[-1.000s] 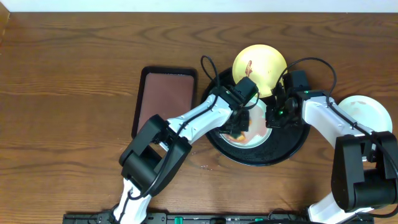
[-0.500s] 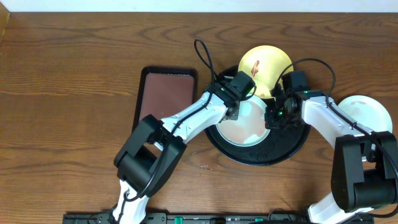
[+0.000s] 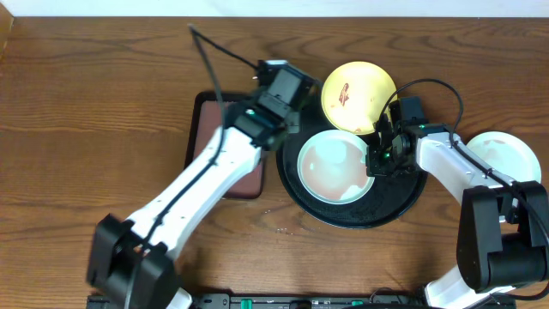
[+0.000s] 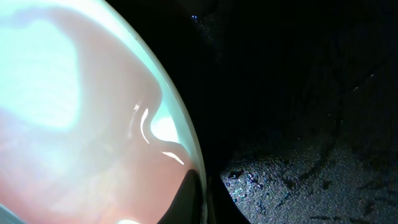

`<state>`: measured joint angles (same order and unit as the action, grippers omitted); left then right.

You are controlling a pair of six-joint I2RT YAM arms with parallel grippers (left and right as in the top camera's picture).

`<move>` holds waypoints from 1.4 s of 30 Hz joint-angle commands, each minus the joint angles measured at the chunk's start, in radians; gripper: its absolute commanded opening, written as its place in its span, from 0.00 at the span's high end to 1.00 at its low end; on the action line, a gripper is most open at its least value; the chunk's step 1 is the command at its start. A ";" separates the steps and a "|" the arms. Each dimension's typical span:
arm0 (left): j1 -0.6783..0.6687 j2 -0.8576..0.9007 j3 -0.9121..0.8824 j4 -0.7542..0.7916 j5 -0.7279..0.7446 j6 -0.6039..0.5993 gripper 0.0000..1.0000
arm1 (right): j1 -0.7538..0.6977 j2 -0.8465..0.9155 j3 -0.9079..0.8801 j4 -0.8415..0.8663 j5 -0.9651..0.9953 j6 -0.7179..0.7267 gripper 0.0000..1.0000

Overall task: Clean dirty plates on tray and stack at the side
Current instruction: 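Return the sponge to the water tray with the left gripper, then lift the green plate with the right gripper and tilt it over the tray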

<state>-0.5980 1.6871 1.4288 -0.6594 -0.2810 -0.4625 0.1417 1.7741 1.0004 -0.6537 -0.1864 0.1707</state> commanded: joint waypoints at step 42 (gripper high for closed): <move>0.446 -0.444 -0.115 -0.283 0.326 0.111 0.17 | 0.249 -0.081 0.367 0.114 -0.038 -0.081 0.99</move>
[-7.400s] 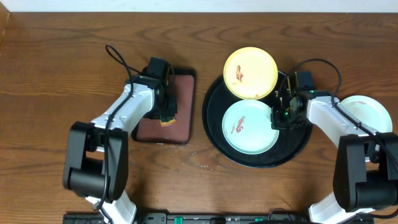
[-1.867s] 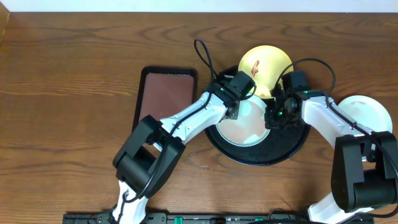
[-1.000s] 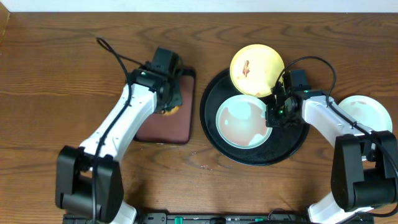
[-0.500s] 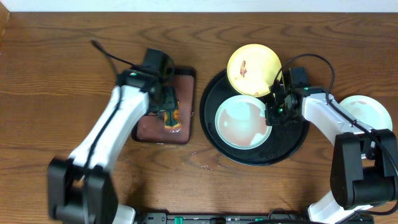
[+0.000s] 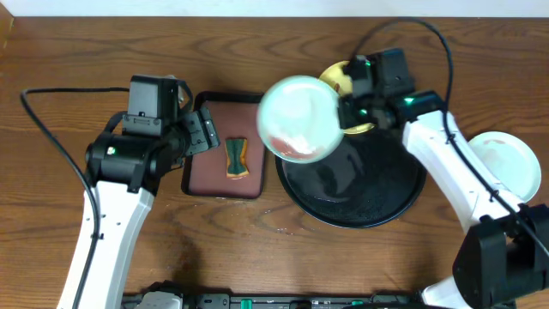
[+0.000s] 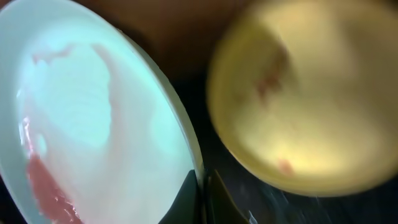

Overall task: Clean dirty plates on tray and stack at the side
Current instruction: 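Lift the green plate with the right gripper and tilt it over the tray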

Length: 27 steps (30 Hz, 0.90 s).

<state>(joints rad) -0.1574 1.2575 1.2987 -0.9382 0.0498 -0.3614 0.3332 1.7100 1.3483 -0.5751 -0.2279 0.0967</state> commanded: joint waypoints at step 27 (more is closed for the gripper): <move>0.005 -0.012 0.014 -0.004 -0.005 0.010 0.16 | 0.553 0.066 0.020 0.610 1.007 -0.640 0.99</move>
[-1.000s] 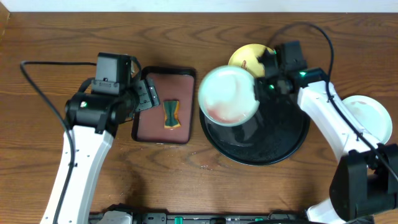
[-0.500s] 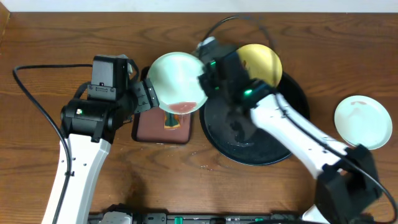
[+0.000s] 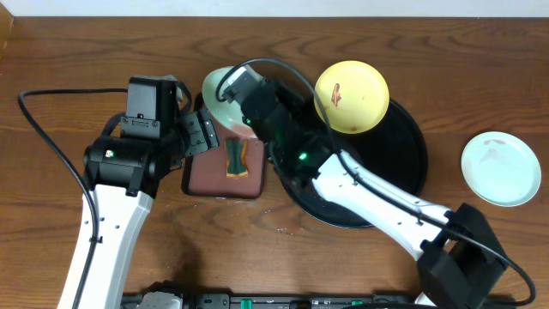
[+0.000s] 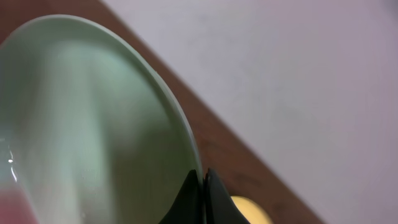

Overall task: Clean dirty plates on tray and stack at the side
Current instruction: 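Lift the green plate with the right gripper and tilt it over the tray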

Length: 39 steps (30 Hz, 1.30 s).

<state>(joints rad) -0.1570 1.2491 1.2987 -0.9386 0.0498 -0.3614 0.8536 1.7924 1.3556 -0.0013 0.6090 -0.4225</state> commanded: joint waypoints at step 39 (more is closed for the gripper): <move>0.004 -0.003 0.014 -0.003 -0.005 0.010 0.16 | 0.082 -0.016 0.013 0.186 0.280 -0.248 0.99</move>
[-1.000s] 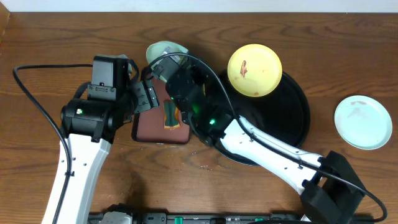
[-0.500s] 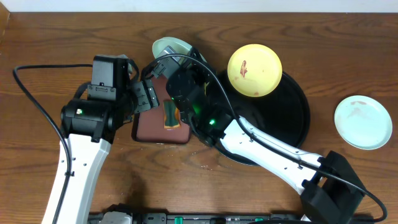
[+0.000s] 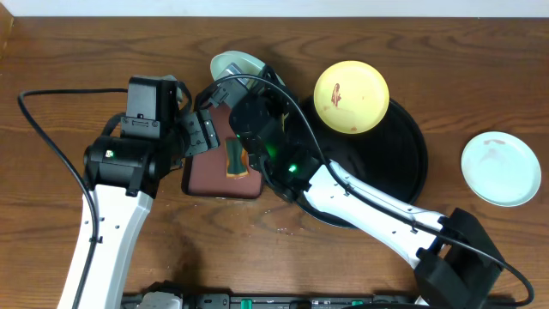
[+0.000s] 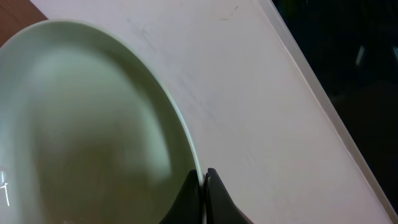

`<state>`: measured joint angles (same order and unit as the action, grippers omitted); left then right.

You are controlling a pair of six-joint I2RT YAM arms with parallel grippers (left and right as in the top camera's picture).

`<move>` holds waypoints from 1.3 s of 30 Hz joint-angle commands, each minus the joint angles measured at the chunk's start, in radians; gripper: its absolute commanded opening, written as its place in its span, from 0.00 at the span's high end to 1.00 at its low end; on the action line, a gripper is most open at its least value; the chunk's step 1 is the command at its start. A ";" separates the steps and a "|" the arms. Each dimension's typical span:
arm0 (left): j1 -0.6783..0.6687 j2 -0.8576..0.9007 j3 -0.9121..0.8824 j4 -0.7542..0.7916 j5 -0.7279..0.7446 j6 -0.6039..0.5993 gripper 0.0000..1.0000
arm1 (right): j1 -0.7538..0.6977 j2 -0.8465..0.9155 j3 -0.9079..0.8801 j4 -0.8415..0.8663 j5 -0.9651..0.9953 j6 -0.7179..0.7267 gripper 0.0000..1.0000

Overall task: Clean dirty plates on tray and stack at the side
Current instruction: 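Lift the green plate with the right gripper and tilt it over the tray, then carry the green plate right and stack it on the other green plate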

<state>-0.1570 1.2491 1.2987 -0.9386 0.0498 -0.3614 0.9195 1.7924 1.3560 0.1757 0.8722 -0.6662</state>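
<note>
My right gripper (image 3: 228,89) is shut on the rim of a pale green plate (image 3: 235,63), which it holds tilted steeply above the far end of the small brown tray (image 3: 206,176). In the right wrist view the plate (image 4: 87,124) fills the left side, its rim pinched between my fingertips (image 4: 203,190). A green-and-brown sponge (image 3: 236,160) lies in the brown tray. My left gripper (image 3: 201,130) stands open at that tray's left edge, beside the sponge. A yellow plate (image 3: 350,95) with a red smear rests at the far edge of the round black tray (image 3: 403,172).
Another pale plate (image 3: 500,168) lies alone on the wooden table at the right. My right arm stretches diagonally across the black tray's left part. A black cable loops over the table at the far left.
The right gripper has carried the green plate a little farther back and tipped it more on edge. The left arm, the sponge and the yellow plate are where they were.
First the right gripper was shut on the green plate's rim while it lay on the black tray, with the left arm reaching over. Then the plate hung above the tray and the left arm stood by the sponge. Later the plate was over the brown tray, as now.
</note>
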 commanded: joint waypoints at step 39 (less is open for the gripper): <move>0.004 -0.002 0.014 -0.003 -0.005 0.010 0.16 | -0.039 -0.023 0.011 -0.174 -0.002 0.315 0.99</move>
<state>-0.1551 1.2491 1.2984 -0.9394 0.0467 -0.3614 0.8970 1.7885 1.3582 0.0010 0.8291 -0.4065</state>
